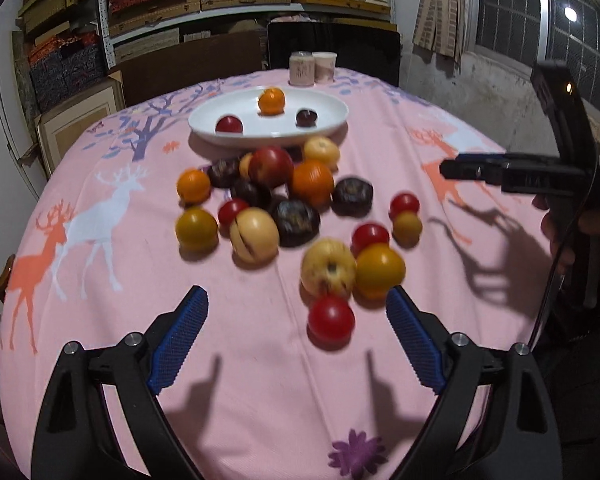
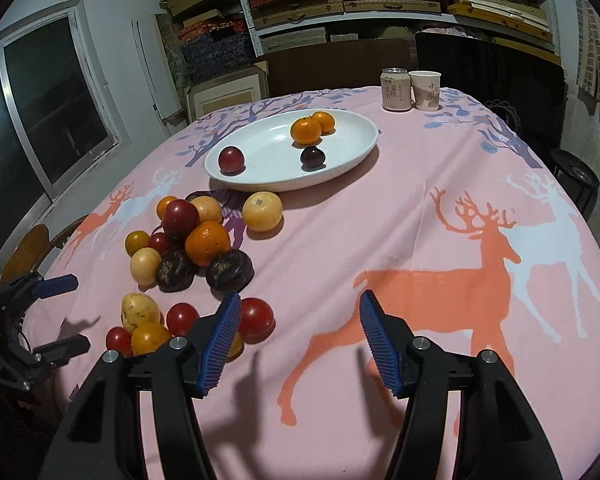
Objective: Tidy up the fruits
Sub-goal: 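Grasp a red tomato with the left tool while the right tool grasps another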
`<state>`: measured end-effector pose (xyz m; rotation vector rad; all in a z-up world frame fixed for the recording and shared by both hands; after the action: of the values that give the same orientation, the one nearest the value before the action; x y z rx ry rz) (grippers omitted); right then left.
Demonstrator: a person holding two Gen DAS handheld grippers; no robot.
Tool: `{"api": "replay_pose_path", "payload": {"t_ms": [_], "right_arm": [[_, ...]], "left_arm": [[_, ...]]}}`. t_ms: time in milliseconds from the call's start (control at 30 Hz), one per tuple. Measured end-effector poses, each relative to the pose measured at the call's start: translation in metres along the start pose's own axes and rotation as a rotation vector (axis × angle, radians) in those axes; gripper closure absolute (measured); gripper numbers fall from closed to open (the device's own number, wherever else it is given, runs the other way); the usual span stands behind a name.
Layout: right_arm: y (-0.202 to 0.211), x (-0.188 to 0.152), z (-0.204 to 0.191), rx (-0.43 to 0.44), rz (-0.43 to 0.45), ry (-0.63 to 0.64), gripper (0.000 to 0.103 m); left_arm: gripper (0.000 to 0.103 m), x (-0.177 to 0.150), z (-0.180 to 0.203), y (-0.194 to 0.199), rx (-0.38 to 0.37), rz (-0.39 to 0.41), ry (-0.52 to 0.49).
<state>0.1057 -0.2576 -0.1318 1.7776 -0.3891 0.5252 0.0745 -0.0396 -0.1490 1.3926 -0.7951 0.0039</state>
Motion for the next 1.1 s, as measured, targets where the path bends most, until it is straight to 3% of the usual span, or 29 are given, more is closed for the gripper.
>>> {"api": "replay_pose_path", "payload": {"t_ms": [67, 200, 233, 300, 400, 600, 633, 700, 767, 967, 1100], "right_arm": [[0.002, -0.004, -0.003, 0.001, 0.001, 0.002, 0.041], [0.006, -0.01, -0.007, -0.007, 0.008, 0.016, 0.041], [0.007, -0.012, -0.007, -0.012, 0.009, 0.019, 0.041], [0.009, -0.015, -0.007, -0.016, 0.011, 0.018, 0.041], [0.007, -0.02, -0.006, -0.018, -0.003, 0.02, 0.041], [-0.002, -0.023, -0.014, 0.001, -0.023, 0.056, 0.042], [-0.005, -0.022, -0.017, 0.005, -0.026, 0.064, 0.044], [-0.013, -0.019, -0.021, 0.001, -0.036, 0.074, 0.058], [-0.02, -0.013, -0.022, -0.003, -0.042, 0.066, 0.061], [-0.037, -0.001, -0.028, 0.027, -0.081, 0.051, 0.061], [-0.05, 0.006, -0.031, 0.093, -0.129, 0.022, 0.061]], "left_arm": [[0.016, -0.007, 0.005, -0.01, 0.01, -0.024, -0.001], [0.038, -0.007, 0.015, -0.024, 0.031, -0.042, -0.021], [0.054, -0.007, 0.018, -0.028, 0.036, -0.043, -0.026], [0.075, -0.007, 0.022, -0.036, 0.031, -0.064, -0.034], [0.075, -0.009, 0.026, -0.035, 0.06, -0.028, -0.047], [0.075, -0.014, 0.018, -0.02, 0.034, 0.007, 0.008], [0.075, -0.014, 0.016, -0.016, 0.033, 0.014, 0.013], [0.075, -0.014, 0.014, -0.012, 0.036, 0.024, 0.019], [0.075, -0.013, 0.013, -0.011, 0.031, 0.026, 0.026], [0.075, -0.014, 0.013, -0.012, 0.029, 0.023, 0.023], [0.075, -0.015, 0.012, -0.011, 0.029, 0.028, 0.025]]}}
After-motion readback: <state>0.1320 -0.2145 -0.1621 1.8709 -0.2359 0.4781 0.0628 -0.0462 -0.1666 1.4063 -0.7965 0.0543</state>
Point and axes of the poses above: each gripper's, at about its wrist camera, not at the fingertips, and y roughly against the way its jaws point, z to its right, x to its top, the point moved 6 cm from there along -y, roughly the way its jaws point, and after that the axes turned 13 degrees about -z, right-handed, at the moved point
